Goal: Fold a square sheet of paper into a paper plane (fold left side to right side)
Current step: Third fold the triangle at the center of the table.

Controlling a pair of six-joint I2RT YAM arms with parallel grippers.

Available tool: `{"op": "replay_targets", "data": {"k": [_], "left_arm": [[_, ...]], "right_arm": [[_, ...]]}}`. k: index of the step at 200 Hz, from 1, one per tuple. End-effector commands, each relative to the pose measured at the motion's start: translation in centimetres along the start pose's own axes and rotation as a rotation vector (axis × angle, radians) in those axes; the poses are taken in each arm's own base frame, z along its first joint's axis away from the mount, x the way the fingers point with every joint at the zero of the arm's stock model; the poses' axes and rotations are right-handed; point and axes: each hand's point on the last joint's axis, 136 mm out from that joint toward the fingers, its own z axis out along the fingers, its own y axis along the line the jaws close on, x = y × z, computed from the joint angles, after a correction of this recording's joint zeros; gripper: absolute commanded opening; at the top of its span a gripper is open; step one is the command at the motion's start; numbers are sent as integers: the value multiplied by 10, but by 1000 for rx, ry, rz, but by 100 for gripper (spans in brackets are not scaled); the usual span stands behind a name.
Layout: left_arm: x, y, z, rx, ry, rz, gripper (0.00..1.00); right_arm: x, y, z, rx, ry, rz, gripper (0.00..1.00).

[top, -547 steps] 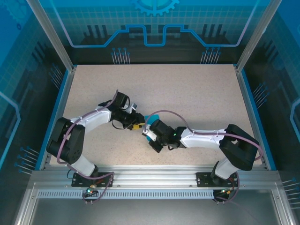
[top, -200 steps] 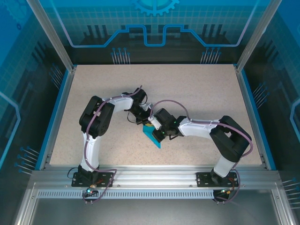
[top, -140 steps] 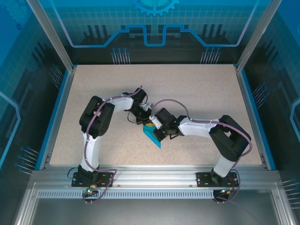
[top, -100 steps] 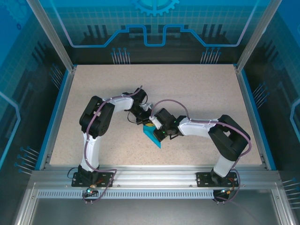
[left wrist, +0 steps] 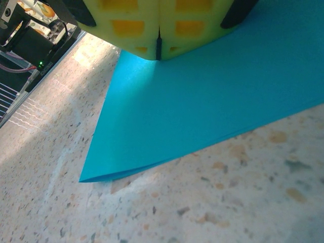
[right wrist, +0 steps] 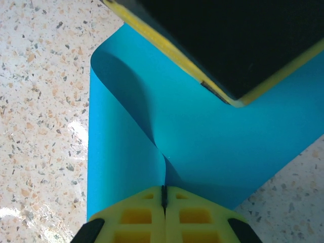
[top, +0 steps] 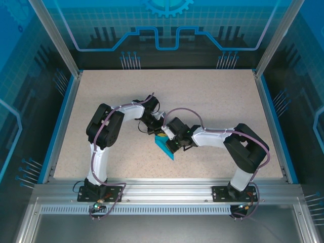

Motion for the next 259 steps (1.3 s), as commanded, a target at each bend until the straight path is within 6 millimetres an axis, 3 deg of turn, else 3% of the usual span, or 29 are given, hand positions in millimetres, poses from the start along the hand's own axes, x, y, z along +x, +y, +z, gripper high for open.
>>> {"op": "replay_targets", "data": {"k": [1, 95, 167, 205, 259], "left_arm": [[11, 28, 22, -95, 54, -37, 5], [12, 30, 23, -99, 56, -40, 5], [12, 28, 22, -97, 57, -36, 6], [8, 18, 14, -96, 44, -9, 12], [-17, -6, -21, -80, -18, 46, 33]], "right_arm": [[-10, -5, -6, 15, -19, 21, 0], [-7, -6, -1, 17, 5, 19, 0], [15, -3, 12, 9, 84, 7, 0], [29, -1, 16, 10, 131, -3, 0], [39, 5, 17, -4, 175, -20, 0]]}}
